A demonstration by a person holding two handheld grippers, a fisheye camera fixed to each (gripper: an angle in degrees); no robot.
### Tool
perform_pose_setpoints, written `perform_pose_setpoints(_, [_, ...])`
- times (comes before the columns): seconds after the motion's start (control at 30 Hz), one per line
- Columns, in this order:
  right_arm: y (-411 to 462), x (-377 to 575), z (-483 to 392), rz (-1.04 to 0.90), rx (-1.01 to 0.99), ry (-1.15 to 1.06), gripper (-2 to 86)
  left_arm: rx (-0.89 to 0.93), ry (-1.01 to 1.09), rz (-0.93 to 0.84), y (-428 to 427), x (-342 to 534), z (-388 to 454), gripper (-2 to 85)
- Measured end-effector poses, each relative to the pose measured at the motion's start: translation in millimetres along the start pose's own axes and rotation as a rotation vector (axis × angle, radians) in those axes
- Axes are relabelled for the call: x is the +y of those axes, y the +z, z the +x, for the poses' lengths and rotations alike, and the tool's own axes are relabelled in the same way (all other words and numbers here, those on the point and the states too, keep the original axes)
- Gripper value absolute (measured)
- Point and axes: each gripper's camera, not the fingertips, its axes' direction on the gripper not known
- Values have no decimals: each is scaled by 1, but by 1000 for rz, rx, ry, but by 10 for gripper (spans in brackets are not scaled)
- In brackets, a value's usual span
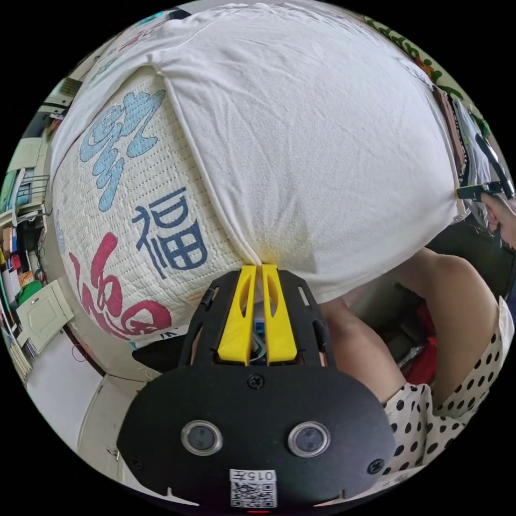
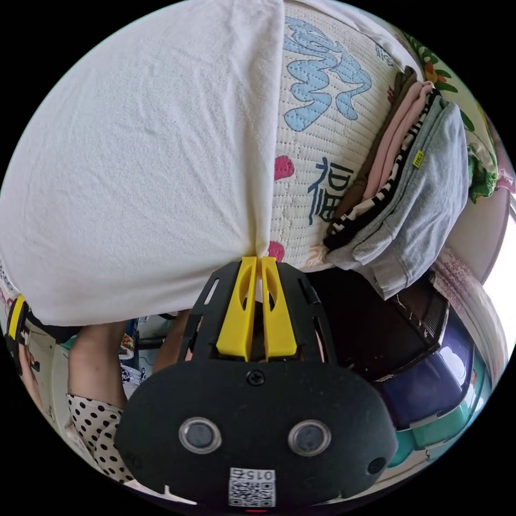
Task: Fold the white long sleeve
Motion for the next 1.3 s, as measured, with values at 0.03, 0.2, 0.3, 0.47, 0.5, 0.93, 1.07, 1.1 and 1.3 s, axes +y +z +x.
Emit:
perform_pose_setpoints(0.03, [-3, 2, 2, -3, -8, 1, 2, -4, 7, 4, 4, -1, 0, 0])
perform_pose_setpoints(0.2, [-35, 19, 18, -44, -65, -42, 2, -45, -8, 44, 40, -9, 6, 1])
perform_pose_setpoints(0.3, [-54, 34, 31, -36, -115, -26, 2, -45, -47, 54, 59, -16, 8, 2])
perform_pose_setpoints(0.47, [-86, 68, 52, 20, -176, 46, 4, 98, -141, 122, 88, -15, -10, 7])
perform_pose_setpoints(0.5, [-94, 76, 59, 27, -198, 77, 5, 136, -155, 124, 94, -16, -15, 11])
perform_pose_setpoints(0.93, [-181, 143, 133, 42, -392, -28, 9, 158, -342, 205, 115, 7, -7, 50])
perform_pose_setpoints(1.07, [-212, 171, 162, 55, -475, -35, 21, 176, -145, 241, 114, -46, 68, 54])
perform_pose_setpoints(1.1, [-219, 179, 177, 49, -547, -38, 30, 192, -91, 246, 116, -68, 95, 54])
perform_pose_setpoints(1.3, [-262, 213, 281, 48, -1020, -101, 119, 305, 195, 311, 122, -195, 261, 59])
